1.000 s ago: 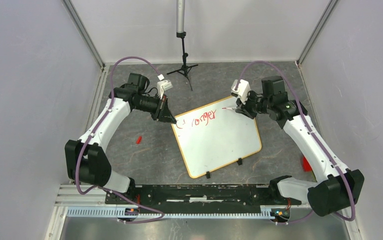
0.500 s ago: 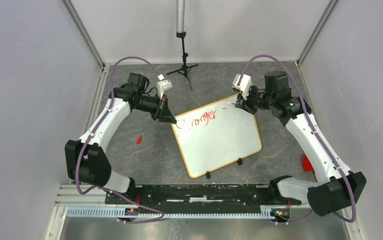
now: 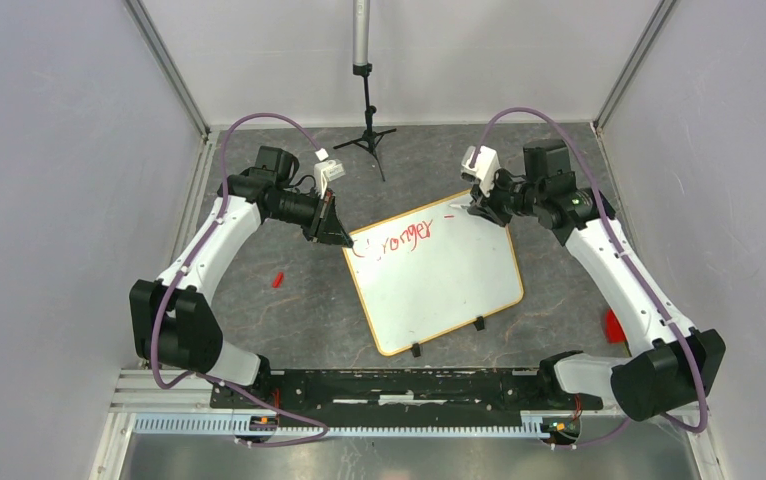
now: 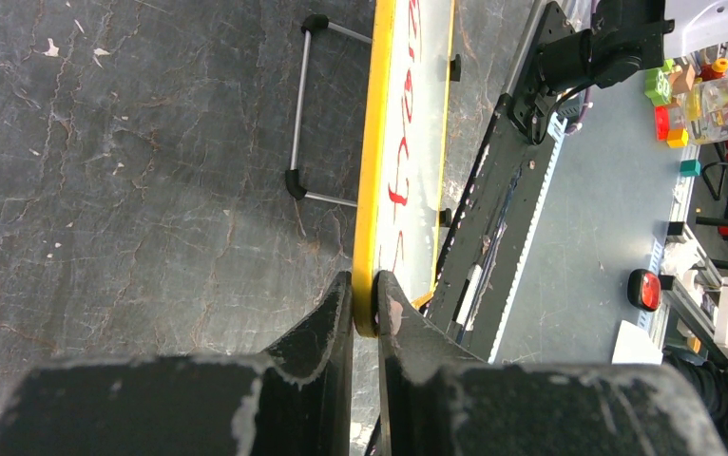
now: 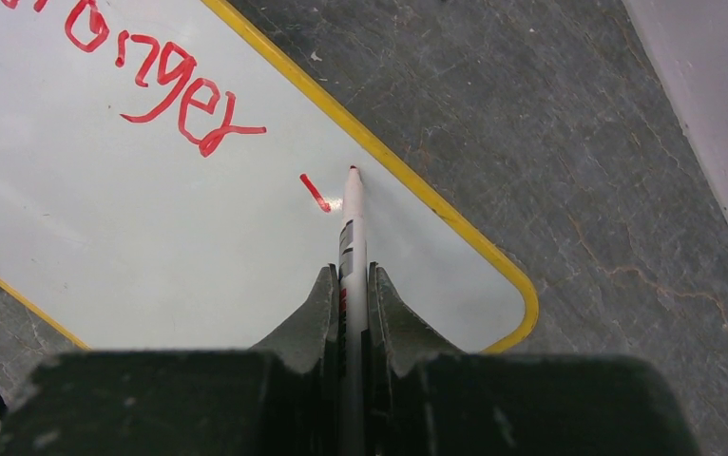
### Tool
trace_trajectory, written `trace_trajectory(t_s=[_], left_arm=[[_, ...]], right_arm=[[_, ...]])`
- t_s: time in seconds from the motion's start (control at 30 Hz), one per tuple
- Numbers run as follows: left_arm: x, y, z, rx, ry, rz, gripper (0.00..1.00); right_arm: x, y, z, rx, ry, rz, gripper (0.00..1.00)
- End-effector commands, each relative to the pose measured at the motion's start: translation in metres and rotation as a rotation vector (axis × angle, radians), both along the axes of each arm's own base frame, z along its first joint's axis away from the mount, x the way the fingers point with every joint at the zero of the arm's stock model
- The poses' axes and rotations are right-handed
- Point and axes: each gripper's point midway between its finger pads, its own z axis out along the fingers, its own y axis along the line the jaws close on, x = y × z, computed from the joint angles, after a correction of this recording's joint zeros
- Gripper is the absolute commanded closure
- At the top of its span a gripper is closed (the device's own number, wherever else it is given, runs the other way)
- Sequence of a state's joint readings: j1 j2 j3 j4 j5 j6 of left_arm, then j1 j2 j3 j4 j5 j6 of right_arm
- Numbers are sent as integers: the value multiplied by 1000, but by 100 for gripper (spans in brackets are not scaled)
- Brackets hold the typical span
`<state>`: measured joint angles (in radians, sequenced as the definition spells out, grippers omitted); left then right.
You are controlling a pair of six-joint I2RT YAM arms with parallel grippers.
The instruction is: Write a sentence on the whiteboard
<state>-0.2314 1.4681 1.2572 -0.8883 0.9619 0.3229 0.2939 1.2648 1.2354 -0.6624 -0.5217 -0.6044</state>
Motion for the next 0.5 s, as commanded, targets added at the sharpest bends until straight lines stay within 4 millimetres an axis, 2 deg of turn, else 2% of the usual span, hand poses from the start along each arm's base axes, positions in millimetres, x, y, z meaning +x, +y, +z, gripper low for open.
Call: trace_trajectory(t_s=[0.0, 0.47], left_arm=[[4, -2, 6, -10, -34, -4, 98], [4, -2, 5, -6, -34, -1, 98]], right_arm=[[-2, -2, -1, -4, -10, 1, 100], [-37, -10, -30, -33, 57, 36, 100]])
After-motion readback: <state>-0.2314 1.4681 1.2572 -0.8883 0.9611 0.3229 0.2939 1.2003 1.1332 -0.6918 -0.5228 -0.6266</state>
